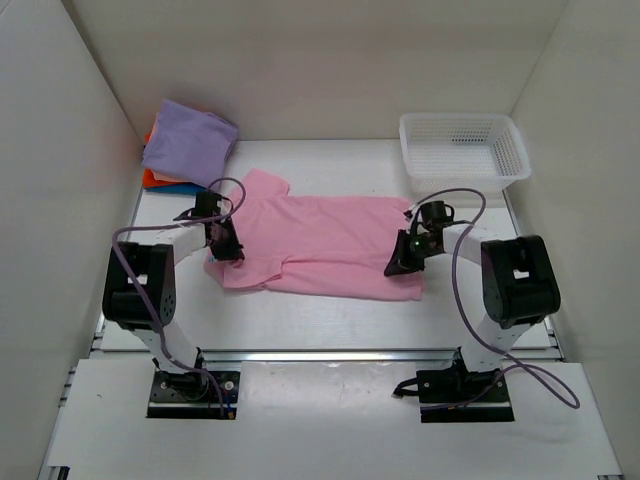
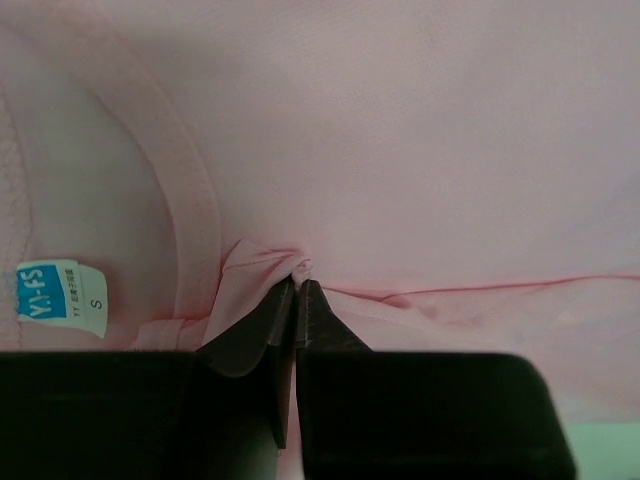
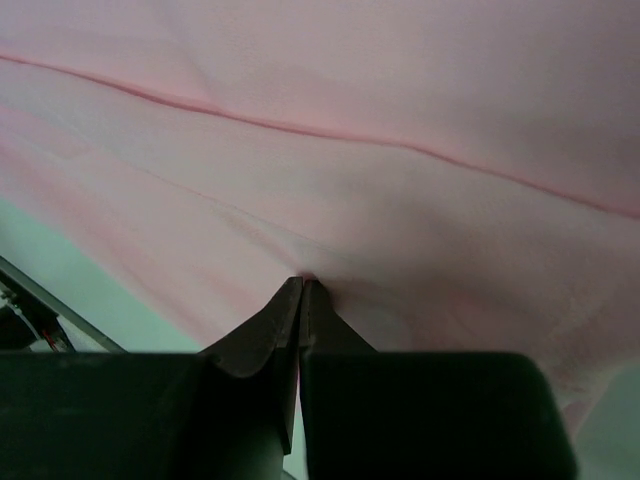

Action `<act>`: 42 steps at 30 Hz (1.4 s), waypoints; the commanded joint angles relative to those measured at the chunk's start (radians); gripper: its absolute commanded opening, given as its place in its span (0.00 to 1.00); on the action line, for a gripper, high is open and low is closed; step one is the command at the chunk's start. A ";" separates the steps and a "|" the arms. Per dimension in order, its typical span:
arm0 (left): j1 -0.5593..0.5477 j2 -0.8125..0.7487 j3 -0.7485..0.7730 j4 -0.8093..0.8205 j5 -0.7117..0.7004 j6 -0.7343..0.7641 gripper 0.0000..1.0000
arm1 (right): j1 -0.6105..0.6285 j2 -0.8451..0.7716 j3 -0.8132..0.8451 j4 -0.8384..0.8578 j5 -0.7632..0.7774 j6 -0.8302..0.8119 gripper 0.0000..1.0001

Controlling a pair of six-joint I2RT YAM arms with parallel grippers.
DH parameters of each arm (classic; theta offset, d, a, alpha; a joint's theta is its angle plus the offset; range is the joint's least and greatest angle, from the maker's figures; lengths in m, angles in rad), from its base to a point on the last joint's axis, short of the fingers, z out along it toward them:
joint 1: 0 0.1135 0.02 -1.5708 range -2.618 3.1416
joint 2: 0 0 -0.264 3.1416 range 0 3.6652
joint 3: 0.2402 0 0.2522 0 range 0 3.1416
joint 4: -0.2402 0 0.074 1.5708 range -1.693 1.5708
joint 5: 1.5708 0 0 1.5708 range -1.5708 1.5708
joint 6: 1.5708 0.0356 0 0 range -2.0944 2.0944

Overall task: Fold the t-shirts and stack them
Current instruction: Fold the flattened tshirt in 1/3 of the way, then grap the side of the flattened tshirt furthest away from the robot with both arms

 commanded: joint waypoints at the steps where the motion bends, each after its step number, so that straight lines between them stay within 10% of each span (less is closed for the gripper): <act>1: -0.028 -0.115 -0.078 -0.179 -0.035 0.081 0.11 | -0.035 -0.082 -0.067 -0.126 0.047 -0.066 0.01; 15: -0.006 -0.539 -0.092 -0.233 0.012 0.100 0.51 | -0.075 -0.292 -0.098 -0.241 0.066 -0.158 0.12; 17: -0.016 -0.540 -0.062 -0.176 -0.005 0.127 0.69 | -0.075 -0.306 -0.047 -0.223 0.089 -0.152 0.22; 23: 0.021 -0.354 -0.018 0.077 0.037 0.166 0.79 | -0.054 -0.319 -0.004 -0.025 0.184 -0.055 0.61; 42: 0.010 0.273 0.432 0.151 -0.201 0.270 0.74 | -0.088 0.039 0.224 0.163 0.300 0.014 0.63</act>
